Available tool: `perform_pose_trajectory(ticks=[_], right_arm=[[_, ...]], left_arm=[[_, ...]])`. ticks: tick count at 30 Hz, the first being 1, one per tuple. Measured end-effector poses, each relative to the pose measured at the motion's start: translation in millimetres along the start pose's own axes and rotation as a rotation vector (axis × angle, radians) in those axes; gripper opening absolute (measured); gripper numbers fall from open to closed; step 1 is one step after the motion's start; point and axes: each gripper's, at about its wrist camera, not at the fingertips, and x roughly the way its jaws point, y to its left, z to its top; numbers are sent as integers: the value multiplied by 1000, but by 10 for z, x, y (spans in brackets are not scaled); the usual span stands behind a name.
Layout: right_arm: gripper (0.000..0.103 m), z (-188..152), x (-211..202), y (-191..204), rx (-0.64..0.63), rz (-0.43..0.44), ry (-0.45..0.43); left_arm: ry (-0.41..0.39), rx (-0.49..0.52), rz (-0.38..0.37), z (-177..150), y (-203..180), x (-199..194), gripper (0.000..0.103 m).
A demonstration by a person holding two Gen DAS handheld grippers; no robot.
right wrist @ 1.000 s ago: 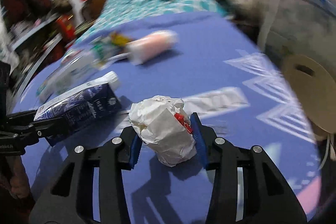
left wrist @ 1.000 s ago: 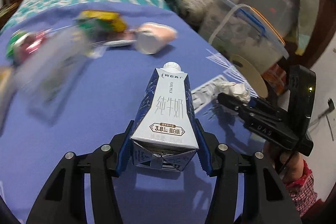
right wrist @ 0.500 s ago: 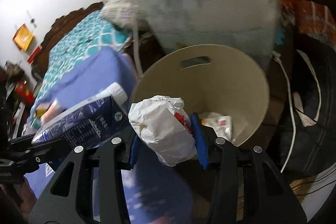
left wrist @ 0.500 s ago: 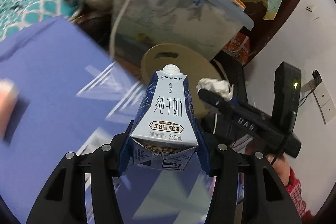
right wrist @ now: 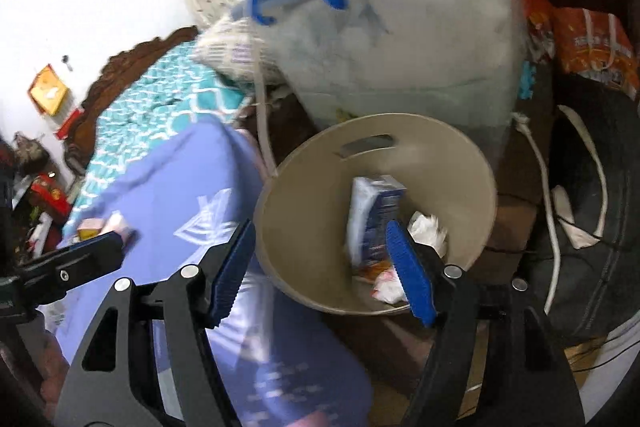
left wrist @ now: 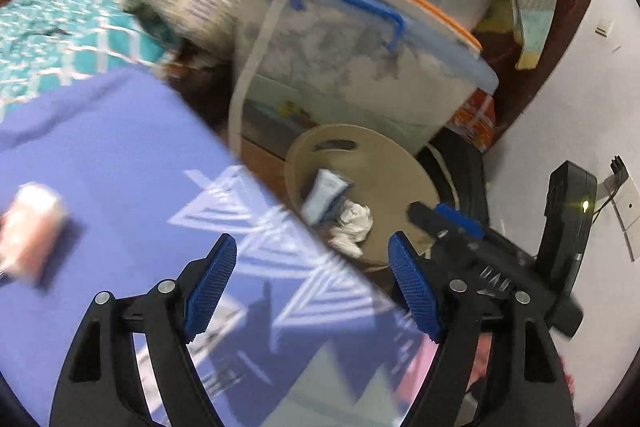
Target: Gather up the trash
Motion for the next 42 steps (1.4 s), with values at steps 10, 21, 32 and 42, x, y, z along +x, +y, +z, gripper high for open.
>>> perform_pose_trajectory(ticks=[10,21,32,42], right_arm=[[68,-260,320,1300,-142,223,149],[68,28,1675,2418,-30,363,292],[56,65,2480,2952,-73,392,456],[46,-707,1813,3269,-251,575,588]], left_arm=[[-110,-284,225,-1041,1413,-1316,73],[-285,-494,455,-1533,2547,-2387,82],[-112,-393,459,-1172,2833,-1668,93],[-28,-354,420,-1531,2609,-1622,63]])
